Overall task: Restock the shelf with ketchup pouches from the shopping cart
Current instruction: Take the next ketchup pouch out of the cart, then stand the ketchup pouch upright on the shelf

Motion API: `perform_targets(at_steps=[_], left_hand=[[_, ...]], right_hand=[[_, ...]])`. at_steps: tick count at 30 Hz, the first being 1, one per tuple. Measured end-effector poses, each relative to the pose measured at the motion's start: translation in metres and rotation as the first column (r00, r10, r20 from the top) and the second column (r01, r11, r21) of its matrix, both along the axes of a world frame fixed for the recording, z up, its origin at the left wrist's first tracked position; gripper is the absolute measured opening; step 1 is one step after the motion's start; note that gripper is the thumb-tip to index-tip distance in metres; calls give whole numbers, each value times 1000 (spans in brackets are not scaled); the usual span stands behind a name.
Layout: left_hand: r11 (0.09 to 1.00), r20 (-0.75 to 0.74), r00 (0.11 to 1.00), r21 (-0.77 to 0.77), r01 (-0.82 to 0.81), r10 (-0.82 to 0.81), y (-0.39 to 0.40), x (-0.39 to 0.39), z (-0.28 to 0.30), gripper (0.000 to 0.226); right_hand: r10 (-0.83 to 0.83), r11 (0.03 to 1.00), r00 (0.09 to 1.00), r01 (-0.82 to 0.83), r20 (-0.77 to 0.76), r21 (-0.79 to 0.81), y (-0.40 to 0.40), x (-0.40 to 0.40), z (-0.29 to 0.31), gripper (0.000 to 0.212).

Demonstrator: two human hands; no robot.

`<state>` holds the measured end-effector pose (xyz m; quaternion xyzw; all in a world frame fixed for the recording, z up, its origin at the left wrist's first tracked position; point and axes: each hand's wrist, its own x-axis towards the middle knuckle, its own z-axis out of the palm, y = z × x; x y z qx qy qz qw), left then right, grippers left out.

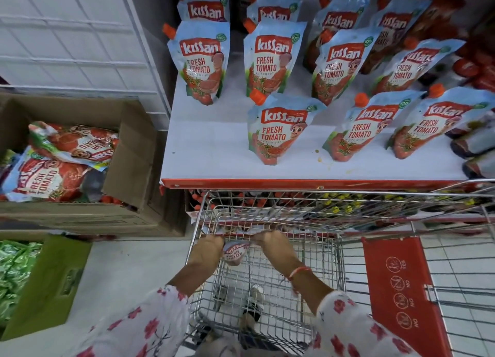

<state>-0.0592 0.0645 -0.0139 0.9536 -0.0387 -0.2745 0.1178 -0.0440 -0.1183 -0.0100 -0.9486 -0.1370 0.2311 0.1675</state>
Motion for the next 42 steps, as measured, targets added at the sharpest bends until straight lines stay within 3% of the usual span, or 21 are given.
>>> perform_targets(at_steps=[5, 11, 18, 22, 26, 32, 42], left_hand=[[976, 135, 986, -209, -66, 96, 9, -7, 30, 31], [863, 217, 943, -491, -117, 251, 20, -8, 81, 25], [704, 254, 884, -701, -112, 393, 32, -3, 150, 26], [531, 222, 824, -840, -109, 522, 39, 4, 191, 25], [428, 247, 756, -902, -49, 607, 48, 17, 227, 23], [369, 273, 678, -929, 2, 682, 68, 46, 255, 23], [467, 319, 658, -882, -56, 682, 97, 94, 245, 21]], right_hand=[[-98, 991, 994, 92, 53, 100, -17, -6, 23, 21], [-205, 944, 961, 144, 184, 298, -27, -13, 80, 17], [-267, 883, 892, 75, 366, 464, -20, -7, 147, 13], [-308, 848, 841, 31, 445, 529, -7, 0, 186, 13], [-320, 841, 754, -52, 574, 538, 13, 15, 224, 13], [-369, 816, 642, -123, 672, 565, 40, 47, 257, 12], [-199, 894, 632, -196, 749, 403, 66, 109, 258, 11]])
